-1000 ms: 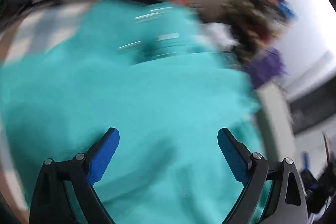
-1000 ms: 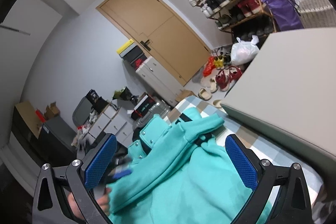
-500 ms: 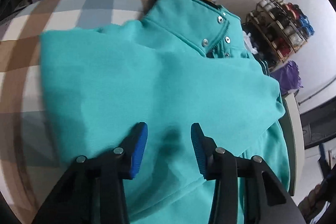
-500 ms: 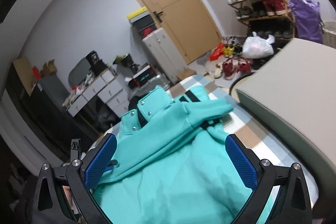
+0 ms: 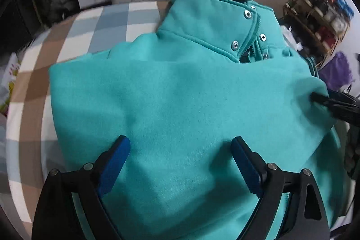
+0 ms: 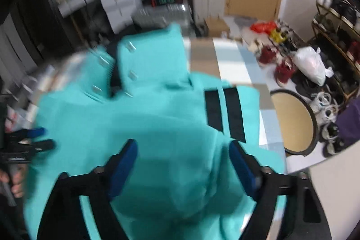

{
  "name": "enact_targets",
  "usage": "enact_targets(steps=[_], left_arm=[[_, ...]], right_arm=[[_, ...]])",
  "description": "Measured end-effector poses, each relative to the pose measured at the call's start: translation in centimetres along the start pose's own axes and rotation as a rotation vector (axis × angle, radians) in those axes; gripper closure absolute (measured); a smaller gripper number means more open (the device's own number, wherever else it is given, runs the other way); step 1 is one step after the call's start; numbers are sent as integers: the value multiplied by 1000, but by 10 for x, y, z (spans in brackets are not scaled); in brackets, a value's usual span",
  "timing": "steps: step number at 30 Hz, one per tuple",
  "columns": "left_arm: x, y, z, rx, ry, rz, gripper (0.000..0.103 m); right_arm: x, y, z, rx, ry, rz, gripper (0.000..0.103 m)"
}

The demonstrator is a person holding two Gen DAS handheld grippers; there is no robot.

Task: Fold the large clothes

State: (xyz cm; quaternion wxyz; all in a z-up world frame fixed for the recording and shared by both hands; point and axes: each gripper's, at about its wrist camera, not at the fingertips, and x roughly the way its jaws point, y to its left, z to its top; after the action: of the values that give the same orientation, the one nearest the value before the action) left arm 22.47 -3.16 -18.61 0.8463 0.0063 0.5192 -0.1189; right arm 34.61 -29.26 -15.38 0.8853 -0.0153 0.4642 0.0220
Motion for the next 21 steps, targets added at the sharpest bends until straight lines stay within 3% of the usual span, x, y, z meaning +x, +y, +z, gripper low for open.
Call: enact_targets(steps=[1,3,6,7,8,9,10,13,15,17,18,20,21], left_arm=[[2,-6,-2,29,-1,24,9],[7,-19,-5,92,-4,68,5],[-7,-21,5,37,3,47,5],[-15,-24,9,36,-16,12,5],[-20,-24,14,50,-38,-12,5],[-25,-26,13,69,-63,-15,5],[-24,-30,11,100,-76,35,5],[8,-21,6,122,50,104,4],[15,-16,2,82,2,102,1],[17,-20,9,67,46,128,2],[12,-24,14,72,37,118,2],[-10,-33,20,96,-47,66,2],[-16,-37,22,120,-70,67,2]], right_arm=[[18,0,-5,-20,49,-36,27],[25,4,-14,-56,6,-55,25],[25,0,-10,-63,60,-30,27],[19,-2,-8,-69,55,-25,32],[10,-5,-7,-70,31,-29,43],[-3,-8,-6,-61,-9,-24,41],[-11,-10,-6,-53,-32,-5,41],[-6,-11,-13,-59,3,32,41],[15,-4,-23,-106,86,-6,39],[12,11,-32,-190,21,-84,39],[11,14,-30,-186,30,-103,38],[0,16,-23,-152,41,-59,44],[-16,18,-20,-147,-9,-23,42]])
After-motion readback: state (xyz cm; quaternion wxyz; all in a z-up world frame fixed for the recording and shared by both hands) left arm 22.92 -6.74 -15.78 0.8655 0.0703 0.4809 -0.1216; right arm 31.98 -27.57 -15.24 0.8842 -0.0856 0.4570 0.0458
